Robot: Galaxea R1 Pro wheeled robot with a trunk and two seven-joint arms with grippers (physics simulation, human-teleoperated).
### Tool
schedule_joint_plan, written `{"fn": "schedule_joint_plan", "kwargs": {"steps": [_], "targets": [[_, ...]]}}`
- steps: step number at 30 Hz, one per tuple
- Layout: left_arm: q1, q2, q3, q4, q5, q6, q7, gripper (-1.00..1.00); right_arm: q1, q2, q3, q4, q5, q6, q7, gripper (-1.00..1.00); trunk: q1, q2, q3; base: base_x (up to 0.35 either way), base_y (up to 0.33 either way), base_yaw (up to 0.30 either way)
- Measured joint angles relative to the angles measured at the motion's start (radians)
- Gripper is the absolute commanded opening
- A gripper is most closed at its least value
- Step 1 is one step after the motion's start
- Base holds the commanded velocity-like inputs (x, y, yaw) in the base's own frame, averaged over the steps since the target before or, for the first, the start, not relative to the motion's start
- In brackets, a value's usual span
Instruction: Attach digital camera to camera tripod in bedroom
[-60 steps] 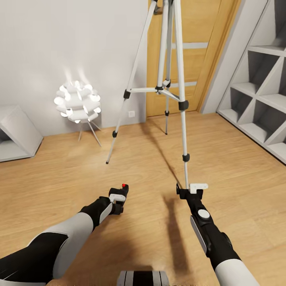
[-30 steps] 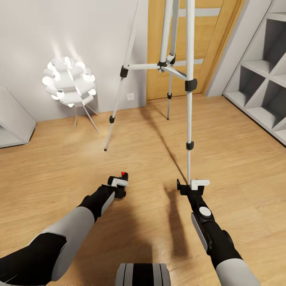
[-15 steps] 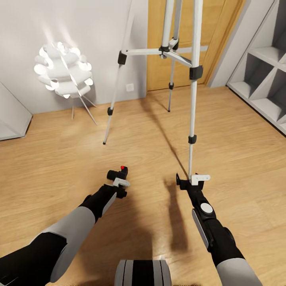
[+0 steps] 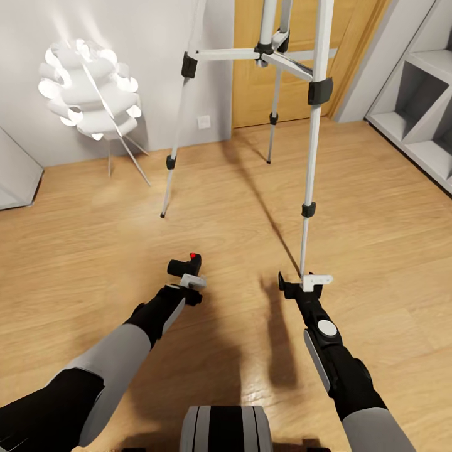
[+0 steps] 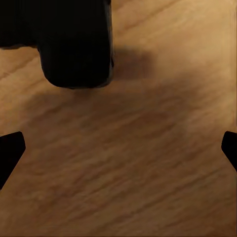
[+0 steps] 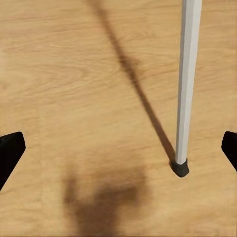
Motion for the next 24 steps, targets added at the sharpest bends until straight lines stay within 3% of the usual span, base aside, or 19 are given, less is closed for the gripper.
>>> {"fn": "schedule_joint_plan", "kwargs": {"steps": [16, 24], "targets": [[0.000, 0.004, -0.002, -0.232, 0.000, 0.109, 0.000, 1.00, 0.000, 0.001, 0.002, -0.086, 0.000, 0.000, -0.003, 1.00, 0.000, 0.000, 0.000, 0.000, 0.000, 0.000], [0.000, 0.007, -0.003, -0.280, 0.000, 0.121, 0.000, 1.00, 0.000, -0.005, 0.003, -0.130, 0.001, 0.000, -0.004, 1.00, 0.000, 0.000, 0.000, 0.000, 0.000, 0.000]]}}
